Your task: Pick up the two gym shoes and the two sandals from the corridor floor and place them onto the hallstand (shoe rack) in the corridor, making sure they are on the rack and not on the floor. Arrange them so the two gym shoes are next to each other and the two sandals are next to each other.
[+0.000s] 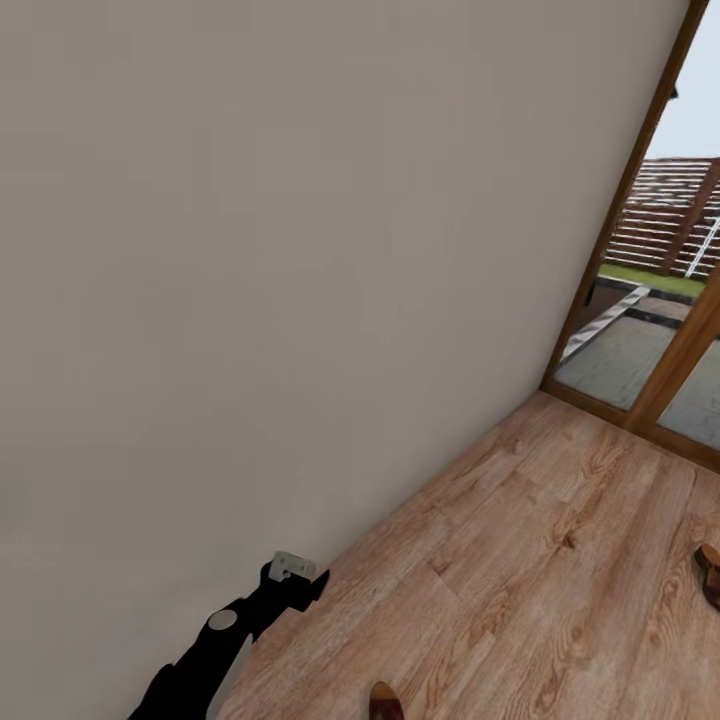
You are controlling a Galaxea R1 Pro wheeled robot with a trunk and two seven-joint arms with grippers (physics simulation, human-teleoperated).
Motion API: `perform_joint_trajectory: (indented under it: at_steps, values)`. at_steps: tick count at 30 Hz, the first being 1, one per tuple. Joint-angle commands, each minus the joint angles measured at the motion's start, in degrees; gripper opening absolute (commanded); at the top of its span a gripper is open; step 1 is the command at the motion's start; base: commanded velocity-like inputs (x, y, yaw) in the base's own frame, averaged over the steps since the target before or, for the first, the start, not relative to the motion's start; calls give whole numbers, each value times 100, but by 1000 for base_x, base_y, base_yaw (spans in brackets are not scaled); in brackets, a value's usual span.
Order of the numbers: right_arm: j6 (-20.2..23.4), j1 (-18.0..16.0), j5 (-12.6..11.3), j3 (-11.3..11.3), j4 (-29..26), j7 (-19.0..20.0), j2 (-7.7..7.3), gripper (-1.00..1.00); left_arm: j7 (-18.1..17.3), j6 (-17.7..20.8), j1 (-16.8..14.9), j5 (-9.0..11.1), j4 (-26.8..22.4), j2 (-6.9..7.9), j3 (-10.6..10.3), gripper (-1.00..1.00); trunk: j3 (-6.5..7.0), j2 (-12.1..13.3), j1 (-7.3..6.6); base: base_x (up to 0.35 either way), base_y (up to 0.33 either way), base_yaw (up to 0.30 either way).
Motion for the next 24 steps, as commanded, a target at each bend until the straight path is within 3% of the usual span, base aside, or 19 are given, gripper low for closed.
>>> perform_joint_trajectory:
  at_steps: [1, 8, 11, 16, 18, 24]
  values:
    - [11, -1, 3, 1, -5, 6, 0, 100, -13, -11, -3, -7, 1, -5, 2, 100, -30, -44, 22, 0, 0, 0]
    - [18, -1, -2, -5, 0, -4, 6, 100, -13, -11, -3, -9, -2, -47, 0, 100, -213, -325, 176, 0, 0, 0]
    - [29, -1, 2, -7, 1, -10, 8, 100, -15, 124, -25, -23, -85, -173, -45, 100, -295, -445, 242, 0, 0, 33]
    - [82, -36, 3, -7, -15, -32, 14, 100, -21, 1313, -245, -155, -1105, -251, -280, 100, -431, -646, 352, 0, 0, 70]
    - [93, -52, 3, -7, -36, -33, 16, 100, -22, 1605, -271, -169, -1549, -257, -429, 100, -485, -726, 396, 0, 0, 86]
    - [94, -60, 3, -14, -104, -30, 17, 100, -28, 1761, -283, -171, -1786, -268, -612, 100, -649, -967, 527, 0, 0, 96]
